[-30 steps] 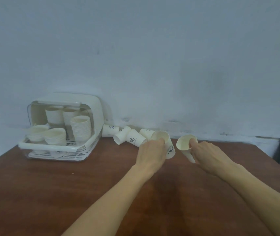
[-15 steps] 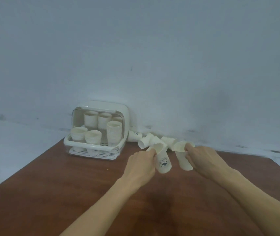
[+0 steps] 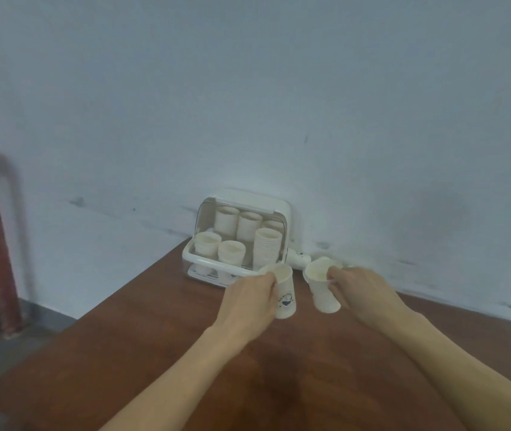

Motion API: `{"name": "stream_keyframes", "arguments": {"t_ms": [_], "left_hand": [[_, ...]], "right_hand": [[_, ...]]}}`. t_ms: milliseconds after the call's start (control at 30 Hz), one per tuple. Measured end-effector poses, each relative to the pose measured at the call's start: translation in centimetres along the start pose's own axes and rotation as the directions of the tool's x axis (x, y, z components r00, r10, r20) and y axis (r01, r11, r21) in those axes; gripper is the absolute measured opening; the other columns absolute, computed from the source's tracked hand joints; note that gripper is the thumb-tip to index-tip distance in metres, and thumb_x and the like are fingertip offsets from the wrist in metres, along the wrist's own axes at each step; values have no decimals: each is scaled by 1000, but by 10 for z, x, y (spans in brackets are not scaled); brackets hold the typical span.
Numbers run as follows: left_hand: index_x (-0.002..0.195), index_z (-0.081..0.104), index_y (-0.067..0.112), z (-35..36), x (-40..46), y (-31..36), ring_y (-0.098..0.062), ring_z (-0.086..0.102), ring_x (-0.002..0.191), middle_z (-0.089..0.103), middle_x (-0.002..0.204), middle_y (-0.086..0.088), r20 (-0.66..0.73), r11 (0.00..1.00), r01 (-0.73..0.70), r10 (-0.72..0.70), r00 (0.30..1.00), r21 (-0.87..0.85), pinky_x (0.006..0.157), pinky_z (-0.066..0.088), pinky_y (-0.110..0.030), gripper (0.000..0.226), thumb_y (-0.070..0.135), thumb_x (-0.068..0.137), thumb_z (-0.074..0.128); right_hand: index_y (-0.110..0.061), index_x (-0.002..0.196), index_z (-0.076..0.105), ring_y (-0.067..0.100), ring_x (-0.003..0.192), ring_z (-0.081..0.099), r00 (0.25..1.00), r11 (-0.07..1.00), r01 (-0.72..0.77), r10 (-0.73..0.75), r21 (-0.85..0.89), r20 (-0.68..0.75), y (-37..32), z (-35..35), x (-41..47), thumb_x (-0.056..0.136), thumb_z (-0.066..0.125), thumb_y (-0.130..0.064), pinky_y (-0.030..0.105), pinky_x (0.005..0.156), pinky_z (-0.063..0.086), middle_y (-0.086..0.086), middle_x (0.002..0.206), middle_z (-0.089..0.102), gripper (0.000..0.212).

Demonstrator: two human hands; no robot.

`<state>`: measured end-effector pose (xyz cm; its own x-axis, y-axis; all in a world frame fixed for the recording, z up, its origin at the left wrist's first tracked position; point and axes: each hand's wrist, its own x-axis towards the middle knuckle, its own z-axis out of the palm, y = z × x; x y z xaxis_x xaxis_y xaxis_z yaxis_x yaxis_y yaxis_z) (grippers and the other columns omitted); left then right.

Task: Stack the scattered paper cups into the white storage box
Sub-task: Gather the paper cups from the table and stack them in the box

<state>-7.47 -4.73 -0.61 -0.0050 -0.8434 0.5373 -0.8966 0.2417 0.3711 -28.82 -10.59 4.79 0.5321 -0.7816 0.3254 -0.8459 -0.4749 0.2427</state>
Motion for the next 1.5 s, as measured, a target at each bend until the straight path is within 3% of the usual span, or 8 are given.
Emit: {"name": "stream_keyframes", "arguments": {"t_ms": [100,333,567,667,767,1000,1233,1500], "left_hand": [[90,55,20,-13,-2,-17,-25,61,83,66,89,0,-26,999,40,-41,999,-6,66,44,-37,20,31,97,40],[91,56,20,-35,-10,-55,-24,60,82,67,89,2,-34,990,140,-140,990,-6,65,45,-37,22,30,97,38],[94,57,21,-53,-18,-99,-27,60,82,67,92,1,-27,983,179,-178,984,39,64,43,-34,20,28,96,39],[95,57,22,-55,-15,-115,-28,60,82,68,93,0,-14,978,203,-203,979,41,68,47,-38,20,27,96,38],[96,57,22,-56,-10,-127,-28,61,82,68,94,-1,-8,976,213,-213,977,50,70,49,-40,20,27,96,38],[97,57,21,-56,-2,-147,-29,60,84,67,98,0,-18,975,218,-217,976,52,70,47,-40,20,27,97,39],[97,57,22,-51,7,-164,-27,61,85,68,99,2,-31,972,232,-231,973,37,71,48,-40,19,27,96,39],[106,61,20,-44,26,-173,-27,63,90,69,102,0,-97,966,257,-254,962,13,74,50,-43,23,24,96,41]], "right_hand": [[-20,98,55,28,91,60,1000,1000,22,-22,-15,-19,-22,-2,17,96,43,-31,35,64,40,3,95,63,16],[-18,89,69,24,85,61,997,1000,23,-23,-2,-75,-69,-4,67,95,47,-32,30,61,35,3,86,63,26],[-16,79,68,30,82,62,980,995,-75,87,70,-182,-100,5,123,94,50,-28,31,61,37,6,84,67,27],[-15,66,54,31,77,59,969,994,-78,94,78,-228,-110,11,147,94,50,-26,31,62,32,6,74,61,31],[-13,69,63,30,78,58,958,992,-77,100,96,-268,-119,14,168,93,52,-25,30,62,31,6,75,61,29],[-12,70,61,32,70,59,966,990,-107,126,96,-228,-143,38,201,94,51,-25,32,55,39,8,75,59,29],[-12,92,66,28,84,63,985,988,-152,150,-17,-85,-151,65,206,95,48,-16,29,51,25,7,94,64,19],[-9,86,62,31,80,60,995,993,-100,99,-56,-15,-146,70,207,83,49,2,33,57,34,9,89,60,17]]}}
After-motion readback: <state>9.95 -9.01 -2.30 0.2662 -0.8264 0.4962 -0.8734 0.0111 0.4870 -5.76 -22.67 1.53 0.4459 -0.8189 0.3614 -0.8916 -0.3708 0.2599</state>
